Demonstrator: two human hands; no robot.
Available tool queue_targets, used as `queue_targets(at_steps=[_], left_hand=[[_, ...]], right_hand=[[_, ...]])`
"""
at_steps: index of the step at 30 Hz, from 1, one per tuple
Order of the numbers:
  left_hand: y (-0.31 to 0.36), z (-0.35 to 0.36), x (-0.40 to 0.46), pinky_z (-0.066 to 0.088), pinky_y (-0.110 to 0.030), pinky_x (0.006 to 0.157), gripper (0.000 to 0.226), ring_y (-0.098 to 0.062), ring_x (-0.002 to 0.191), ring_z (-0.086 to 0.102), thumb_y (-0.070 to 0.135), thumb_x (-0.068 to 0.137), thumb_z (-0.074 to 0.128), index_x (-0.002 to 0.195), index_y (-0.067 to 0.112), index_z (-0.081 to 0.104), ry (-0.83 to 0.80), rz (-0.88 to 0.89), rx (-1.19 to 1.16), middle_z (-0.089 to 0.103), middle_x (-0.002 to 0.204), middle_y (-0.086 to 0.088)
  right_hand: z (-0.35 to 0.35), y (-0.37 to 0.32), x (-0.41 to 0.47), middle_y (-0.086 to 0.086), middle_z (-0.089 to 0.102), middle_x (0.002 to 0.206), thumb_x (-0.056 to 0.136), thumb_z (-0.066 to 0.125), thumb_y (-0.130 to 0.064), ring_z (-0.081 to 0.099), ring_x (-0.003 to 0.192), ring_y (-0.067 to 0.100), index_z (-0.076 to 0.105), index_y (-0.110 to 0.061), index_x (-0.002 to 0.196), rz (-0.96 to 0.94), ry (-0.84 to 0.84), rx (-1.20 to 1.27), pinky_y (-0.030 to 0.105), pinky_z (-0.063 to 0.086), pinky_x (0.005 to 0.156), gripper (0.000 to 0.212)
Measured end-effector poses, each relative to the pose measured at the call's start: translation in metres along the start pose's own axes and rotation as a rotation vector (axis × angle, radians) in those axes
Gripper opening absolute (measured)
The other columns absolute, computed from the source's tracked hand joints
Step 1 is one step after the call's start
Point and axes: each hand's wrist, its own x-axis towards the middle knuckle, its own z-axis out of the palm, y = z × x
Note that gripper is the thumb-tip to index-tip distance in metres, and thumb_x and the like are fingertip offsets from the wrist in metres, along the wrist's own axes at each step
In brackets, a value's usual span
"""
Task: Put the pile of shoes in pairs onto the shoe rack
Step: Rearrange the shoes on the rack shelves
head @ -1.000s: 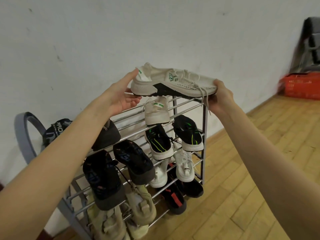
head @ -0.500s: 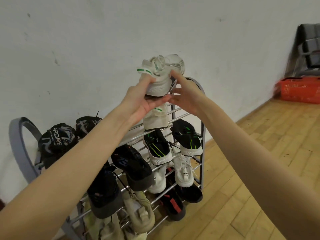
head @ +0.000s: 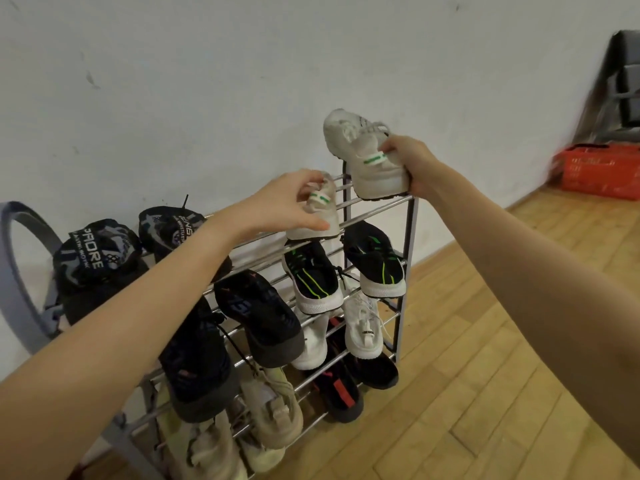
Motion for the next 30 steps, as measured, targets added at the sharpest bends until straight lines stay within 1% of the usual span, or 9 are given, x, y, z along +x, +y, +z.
queue_targets(at_steps=[4, 8, 14, 15, 17, 19, 24, 27, 30], left_hand=[[-0.013, 0.006, 0.004, 0.042, -0.036, 0.104, 0.079, -0.022, 0.120, 0.053, 0.011, 0.074, 0.078, 0.142, 0.016, 0.039, 0.031, 0.063, 0.234, 0.053, 0.134, -0.007], [-0.019, 0.006, 0.007, 0.042, -0.039, 0.105, 0.081, -0.023, 0.121, 0.053, 0.017, 0.071, 0.081, 0.141, 0.012, 0.042, 0.055, 0.026, 0.232, 0.054, 0.136, -0.009], [-0.029, 0.006, 0.010, 0.044, -0.044, 0.104, 0.065, -0.023, 0.112, 0.059, 0.023, 0.067, 0.085, 0.124, 0.009, 0.058, 0.074, -0.036, 0.130, 0.062, 0.120, -0.009], [-0.029, 0.006, 0.008, 0.043, -0.044, 0.104, 0.061, -0.024, 0.113, 0.058, 0.024, 0.068, 0.084, 0.122, 0.010, 0.059, 0.071, -0.036, 0.131, 0.062, 0.120, -0.009], [-0.029, 0.008, 0.006, 0.042, -0.045, 0.104, 0.061, -0.024, 0.116, 0.056, 0.028, 0.068, 0.084, 0.121, 0.012, 0.057, 0.048, -0.032, 0.130, 0.060, 0.122, -0.009], [-0.027, 0.010, 0.004, 0.041, -0.044, 0.103, 0.059, -0.026, 0.120, 0.053, 0.027, 0.070, 0.083, 0.120, 0.012, 0.056, 0.068, -0.032, 0.157, 0.058, 0.126, -0.009], [-0.022, 0.014, -0.003, 0.042, -0.031, 0.085, 0.043, -0.023, 0.108, 0.056, 0.021, 0.071, 0.082, 0.098, 0.014, 0.048, 0.200, -0.002, 0.204, 0.060, 0.111, -0.007], [-0.020, 0.021, -0.007, 0.036, -0.027, 0.074, 0.042, -0.020, 0.096, 0.055, 0.022, 0.073, 0.080, 0.093, 0.016, 0.044, 0.273, 0.019, 0.227, 0.057, 0.099, -0.001], [-0.013, 0.034, -0.003, 0.030, -0.024, 0.069, 0.042, -0.017, 0.085, 0.050, 0.021, 0.075, 0.079, 0.093, 0.020, 0.041, 0.355, 0.055, 0.237, 0.053, 0.093, 0.002]], right_hand=[[-0.002, 0.004, 0.012, 0.010, 0.063, 0.091, 0.083, 0.056, -0.009, 0.062, 0.062, 0.020, 0.052, -0.005, 0.118, 0.022, -0.011, -0.124, 0.023, 0.052, 0.042, 0.035], [0.001, 0.016, 0.017, 0.005, 0.056, 0.077, 0.087, 0.056, -0.012, 0.056, 0.065, 0.017, 0.053, -0.007, 0.093, -0.019, -0.013, -0.342, 0.024, 0.049, 0.050, 0.008], [-0.002, 0.042, 0.011, 0.003, 0.042, 0.065, 0.095, 0.043, -0.029, 0.043, 0.072, 0.024, 0.040, -0.015, 0.056, -0.261, 0.217, -0.649, 0.030, 0.034, 0.069, 0.041], [-0.004, 0.048, 0.005, 0.003, 0.045, 0.073, 0.094, 0.041, -0.040, 0.044, 0.081, 0.024, 0.046, -0.018, 0.058, -0.316, 0.243, -0.641, 0.033, 0.034, 0.075, 0.043], [-0.009, 0.062, -0.011, 0.006, 0.049, 0.098, 0.088, 0.043, -0.059, 0.043, 0.099, 0.024, 0.066, -0.023, 0.087, -0.400, 0.220, -0.726, 0.037, 0.038, 0.088, 0.043], [-0.011, 0.076, -0.022, 0.010, 0.052, 0.112, 0.076, 0.055, -0.062, 0.047, 0.107, 0.029, 0.064, -0.023, 0.105, -0.470, 0.195, -0.919, 0.040, 0.042, 0.094, 0.049], [-0.024, 0.071, -0.026, 0.000, 0.063, 0.069, 0.068, 0.074, -0.044, 0.058, 0.069, 0.020, 0.064, -0.012, 0.076, -0.624, 0.130, -0.817, 0.031, 0.045, 0.064, 0.034], [-0.036, 0.064, -0.025, -0.010, 0.050, 0.068, 0.075, 0.077, -0.026, 0.044, 0.061, 0.003, 0.056, -0.017, 0.078, -0.632, 0.068, -0.760, 0.013, 0.032, 0.055, 0.023], [-0.043, 0.059, -0.014, -0.004, 0.050, 0.076, 0.078, 0.076, -0.021, 0.043, 0.066, 0.008, 0.059, -0.015, 0.088, -0.644, 0.019, -0.804, 0.006, 0.034, 0.056, 0.021]])
